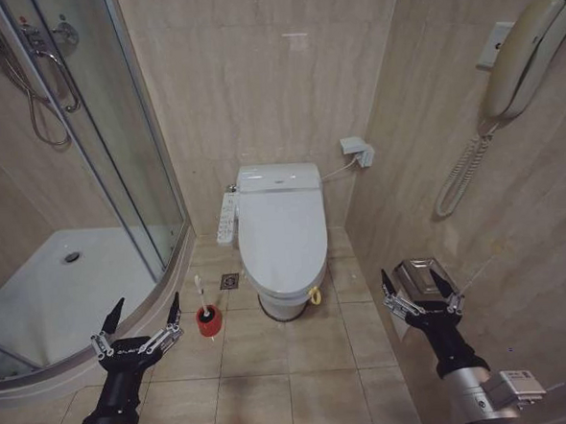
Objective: Open the toilet lid, clean the toilet bowl with a toilet brush, close the toilet lid, and flush.
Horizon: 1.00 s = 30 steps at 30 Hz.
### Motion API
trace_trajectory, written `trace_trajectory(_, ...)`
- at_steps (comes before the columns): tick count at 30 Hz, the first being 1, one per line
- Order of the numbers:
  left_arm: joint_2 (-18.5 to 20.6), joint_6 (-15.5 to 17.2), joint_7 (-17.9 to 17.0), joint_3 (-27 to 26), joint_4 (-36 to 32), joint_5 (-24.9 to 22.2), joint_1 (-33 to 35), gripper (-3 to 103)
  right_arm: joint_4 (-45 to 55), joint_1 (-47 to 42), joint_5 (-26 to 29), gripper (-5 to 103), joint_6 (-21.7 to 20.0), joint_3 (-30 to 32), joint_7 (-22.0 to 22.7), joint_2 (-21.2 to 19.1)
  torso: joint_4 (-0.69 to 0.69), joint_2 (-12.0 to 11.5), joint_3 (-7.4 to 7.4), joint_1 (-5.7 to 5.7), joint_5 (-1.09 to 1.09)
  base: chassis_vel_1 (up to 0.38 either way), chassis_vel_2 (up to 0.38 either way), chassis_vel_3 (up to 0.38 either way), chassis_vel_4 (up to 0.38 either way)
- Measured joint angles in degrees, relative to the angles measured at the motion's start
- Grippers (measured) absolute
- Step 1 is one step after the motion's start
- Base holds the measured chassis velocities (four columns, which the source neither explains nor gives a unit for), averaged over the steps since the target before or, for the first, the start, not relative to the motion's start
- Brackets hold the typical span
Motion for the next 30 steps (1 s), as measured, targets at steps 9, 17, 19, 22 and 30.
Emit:
trace_trajectory(9,0.0,0.0,0.0,0.0,0.0,0.0,0.0,100,-0.1,0.1,0.1,100,-0.1,0.0,0.0,0.0,0.00,0.0,0.00,-0.01,0.01,-0.050,0.039,0.040,-0.044)
trace_trajectory(17,0.0,0.0,0.0,0.0,0.0,0.0,0.0,100,-0.2,0.2,0.3,100,-0.1,0.0,0.1,0.0,0.02,0.0,0.00,0.00,0.01,-0.079,0.086,0.089,-0.061)
trace_trajectory(19,0.0,0.0,0.0,0.0,0.0,0.0,0.0,100,-0.2,0.2,0.3,100,-0.1,0.0,0.0,-0.1,0.01,0.0,0.00,-0.01,0.00,-0.079,0.066,0.086,-0.065)
trace_trajectory(22,0.0,0.0,0.0,0.0,0.0,0.0,0.0,100,-0.2,0.2,0.4,100,-0.1,0.0,0.1,-0.1,0.00,0.0,0.00,0.00,0.01,-0.086,0.065,0.095,-0.077)
trace_trajectory(30,0.0,0.0,0.0,0.0,0.0,0.0,0.0,100,-0.1,0.1,0.6,100,0.0,-0.1,0.0,-0.1,0.01,0.0,0.00,0.00,0.01,-0.074,0.081,0.072,-0.100)
